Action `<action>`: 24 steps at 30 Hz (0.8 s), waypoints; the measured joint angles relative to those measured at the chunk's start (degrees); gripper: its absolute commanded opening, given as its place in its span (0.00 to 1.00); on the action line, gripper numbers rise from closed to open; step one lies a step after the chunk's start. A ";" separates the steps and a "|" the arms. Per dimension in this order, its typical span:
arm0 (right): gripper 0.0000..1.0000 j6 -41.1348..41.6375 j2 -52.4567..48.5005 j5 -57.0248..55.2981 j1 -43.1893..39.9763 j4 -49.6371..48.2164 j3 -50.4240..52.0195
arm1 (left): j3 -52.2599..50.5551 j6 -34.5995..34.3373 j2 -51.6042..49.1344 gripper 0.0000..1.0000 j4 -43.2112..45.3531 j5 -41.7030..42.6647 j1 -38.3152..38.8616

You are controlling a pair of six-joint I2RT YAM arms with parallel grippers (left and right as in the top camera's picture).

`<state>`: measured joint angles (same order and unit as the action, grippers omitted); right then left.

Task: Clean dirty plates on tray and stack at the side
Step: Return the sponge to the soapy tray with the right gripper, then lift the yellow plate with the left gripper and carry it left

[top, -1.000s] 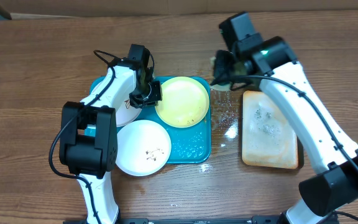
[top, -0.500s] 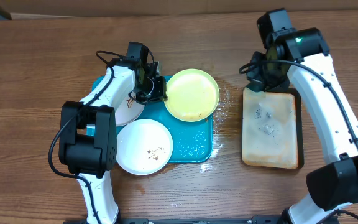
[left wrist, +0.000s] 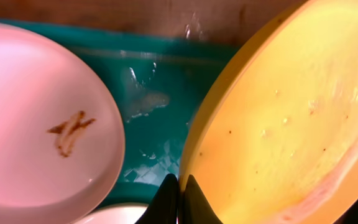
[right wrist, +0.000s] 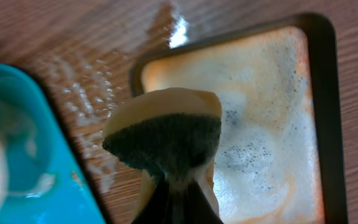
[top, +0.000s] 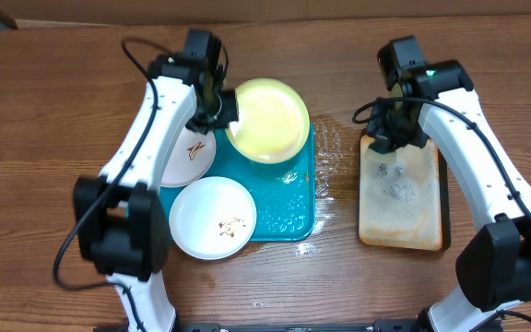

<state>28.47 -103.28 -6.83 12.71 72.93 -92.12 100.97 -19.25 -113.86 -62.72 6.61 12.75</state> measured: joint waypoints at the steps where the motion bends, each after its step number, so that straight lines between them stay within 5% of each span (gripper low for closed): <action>1: 0.04 0.02 0.00 0.00 -0.46 -0.81 1.38 | 1.70 -0.15 1.31 0.04 -1.55 -1.55 0.50; 13: 0.04 -0.07 -0.07 3.21 -7.13 -8.02 15.52 | 10.71 -5.09 6.99 0.04 -22.40 -21.35 4.52; 24: 0.04 -0.42 -0.07 5.18 -7.74 -9.03 16.94 | 10.71 -11.45 6.69 0.04 -25.83 -31.45 4.48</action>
<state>28.05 -103.35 -1.65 4.97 63.90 -75.18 111.68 -30.70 -107.18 -88.55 -24.84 17.23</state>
